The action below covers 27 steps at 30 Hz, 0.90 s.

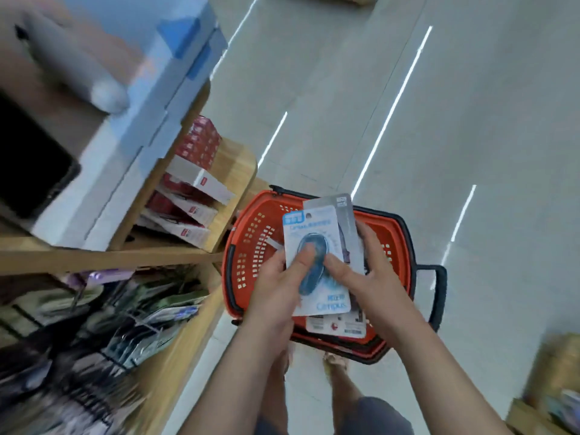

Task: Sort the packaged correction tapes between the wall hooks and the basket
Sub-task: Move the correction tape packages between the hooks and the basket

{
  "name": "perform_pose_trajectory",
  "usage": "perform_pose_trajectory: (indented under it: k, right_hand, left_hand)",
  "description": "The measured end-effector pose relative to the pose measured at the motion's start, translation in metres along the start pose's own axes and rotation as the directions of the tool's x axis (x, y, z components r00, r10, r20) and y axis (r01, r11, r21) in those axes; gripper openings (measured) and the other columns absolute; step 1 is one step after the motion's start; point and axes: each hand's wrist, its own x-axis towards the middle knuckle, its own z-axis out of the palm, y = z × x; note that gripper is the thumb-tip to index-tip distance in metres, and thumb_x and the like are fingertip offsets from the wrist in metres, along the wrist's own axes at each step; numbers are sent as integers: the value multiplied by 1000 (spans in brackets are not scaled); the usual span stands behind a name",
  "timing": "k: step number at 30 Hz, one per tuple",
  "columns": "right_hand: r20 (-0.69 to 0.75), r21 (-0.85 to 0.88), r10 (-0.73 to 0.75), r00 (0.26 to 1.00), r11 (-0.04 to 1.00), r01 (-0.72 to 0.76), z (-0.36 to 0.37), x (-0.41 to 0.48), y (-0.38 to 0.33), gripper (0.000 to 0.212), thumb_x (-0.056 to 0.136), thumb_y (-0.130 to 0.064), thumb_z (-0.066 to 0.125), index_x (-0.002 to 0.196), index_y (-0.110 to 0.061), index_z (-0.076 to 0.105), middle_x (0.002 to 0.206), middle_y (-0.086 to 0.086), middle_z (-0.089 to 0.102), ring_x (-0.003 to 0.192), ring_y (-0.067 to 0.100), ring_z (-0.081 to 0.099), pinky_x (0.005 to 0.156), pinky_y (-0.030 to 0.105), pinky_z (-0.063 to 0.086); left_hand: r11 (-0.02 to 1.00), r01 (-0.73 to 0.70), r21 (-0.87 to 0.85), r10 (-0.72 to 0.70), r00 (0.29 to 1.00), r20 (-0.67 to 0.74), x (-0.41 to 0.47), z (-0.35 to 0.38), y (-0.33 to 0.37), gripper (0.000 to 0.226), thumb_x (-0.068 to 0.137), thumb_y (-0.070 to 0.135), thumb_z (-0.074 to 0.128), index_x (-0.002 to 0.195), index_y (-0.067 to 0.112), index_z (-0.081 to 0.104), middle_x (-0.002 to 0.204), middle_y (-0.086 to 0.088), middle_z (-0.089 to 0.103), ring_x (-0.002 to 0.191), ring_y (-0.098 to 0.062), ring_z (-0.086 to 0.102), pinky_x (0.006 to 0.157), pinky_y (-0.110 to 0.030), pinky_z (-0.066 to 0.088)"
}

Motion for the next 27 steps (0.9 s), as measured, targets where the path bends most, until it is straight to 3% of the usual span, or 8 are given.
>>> perform_pose_trajectory:
  k: [7, 11, 14, 17, 20, 22, 25, 27]
  right_hand:
    - [185, -52, -25, 983, 998, 35, 10, -67, -70, 48, 86, -25, 72, 129, -33, 52, 120, -4, 69, 103, 16, 71, 83, 37, 60]
    - [256, -94, -97, 962, 988, 125, 27, -97, -102, 45, 81, -43, 67, 124, -32, 59, 118, -7, 70, 105, 13, 70, 85, 34, 58]
    - [224, -114, -147, 963, 978, 176, 44, -115, -119, 31, 90, -52, 64, 115, -34, 65, 120, -2, 69, 113, 21, 66, 96, 47, 53]
    - [261, -172, -223, 939, 947, 272, 62, -129, -129, 30, 98, -27, 61, 121, -46, 61, 123, -8, 67, 110, 18, 66, 92, 44, 56]
    - [314, -186, -260, 913, 926, 327, 76, -145, -142, 69, 97, -1, 56, 136, -55, 37, 105, -11, 73, 85, 9, 70, 73, 29, 60]
    - [321, -251, -312, 894, 883, 398, 86, -158, -152, 78, 93, 1, 61, 142, -51, 29, 98, -12, 74, 77, 6, 69, 69, 22, 58]
    - [331, -368, -465, 821, 737, 566, 111, -182, -167, 52, 86, 1, 66, 117, -40, 62, 89, -14, 73, 76, 12, 69, 69, 28, 60]
    - [379, -316, -499, 780, 722, 616, 133, -200, -170, 40, 85, 4, 66, 102, -33, 69, 90, -11, 74, 76, 13, 68, 70, 26, 58]
  left_hand:
    - [992, -95, -87, 84, 989, -119, -94, 11, 40, 19, 92, 16, 63, 108, 9, 70, 100, -15, 75, 85, -29, 73, 74, -41, 59]
    - [966, -186, -179, 151, 969, -194, -140, 7, 55, 20, 94, 17, 62, 109, 6, 69, 99, -14, 75, 81, -26, 73, 68, -37, 59]
    - [927, -242, -287, 178, 956, -232, -175, -2, 68, 22, 95, 20, 59, 110, 6, 67, 94, -11, 75, 80, -26, 73, 73, -42, 59]
    - [882, -291, -369, 213, 947, -240, -209, -18, 77, 21, 96, 20, 56, 110, 9, 67, 103, -12, 75, 89, -30, 73, 85, -51, 57]
    - [839, -349, -418, 244, 927, -284, -239, -41, 77, 25, 85, 23, 63, 107, 12, 69, 109, -16, 73, 100, -37, 69, 91, -61, 52]
    - [824, -407, -394, 273, 895, -352, -257, -58, 74, 20, 89, 21, 62, 106, 14, 69, 105, -14, 74, 95, -34, 71, 86, -59, 55]
    - [821, -505, -268, 337, 806, -487, -282, -82, 68, 15, 95, 14, 59, 104, 18, 69, 92, -6, 75, 80, -25, 73, 77, -52, 58]
    - [807, -531, -258, 336, 772, -540, -299, -93, 65, 15, 93, 12, 61, 105, 18, 67, 90, -5, 74, 78, -24, 72, 77, -52, 58]
